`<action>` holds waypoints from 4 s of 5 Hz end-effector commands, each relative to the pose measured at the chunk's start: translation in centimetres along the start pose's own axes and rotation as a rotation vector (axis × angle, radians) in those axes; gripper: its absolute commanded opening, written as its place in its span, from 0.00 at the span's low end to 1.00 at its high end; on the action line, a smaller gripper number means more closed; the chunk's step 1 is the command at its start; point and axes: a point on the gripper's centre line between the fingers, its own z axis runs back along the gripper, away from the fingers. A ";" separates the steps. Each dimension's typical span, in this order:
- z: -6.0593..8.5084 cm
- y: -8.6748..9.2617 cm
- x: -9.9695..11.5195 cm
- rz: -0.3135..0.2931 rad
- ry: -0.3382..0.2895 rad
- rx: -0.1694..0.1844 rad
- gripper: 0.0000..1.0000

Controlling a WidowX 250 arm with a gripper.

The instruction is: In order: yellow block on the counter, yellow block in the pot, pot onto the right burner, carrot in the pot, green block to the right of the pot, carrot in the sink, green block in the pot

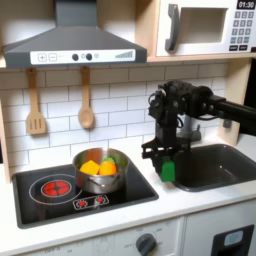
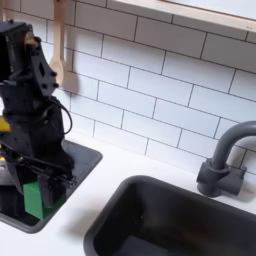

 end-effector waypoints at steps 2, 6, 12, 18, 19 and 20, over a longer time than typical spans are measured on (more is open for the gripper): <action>-2.0 1.1 1.0 -0.019 0.033 0.058 0.00; -3.3 2.3 2.6 -0.066 0.039 0.077 1.00; 4.5 11.3 2.3 0.142 -0.138 0.134 1.00; 1.8 12.8 3.8 0.076 -0.142 0.193 1.00; 0.9 12.3 4.2 0.050 -0.120 0.175 1.00; 1.5 12.2 4.2 0.052 -0.134 0.184 1.00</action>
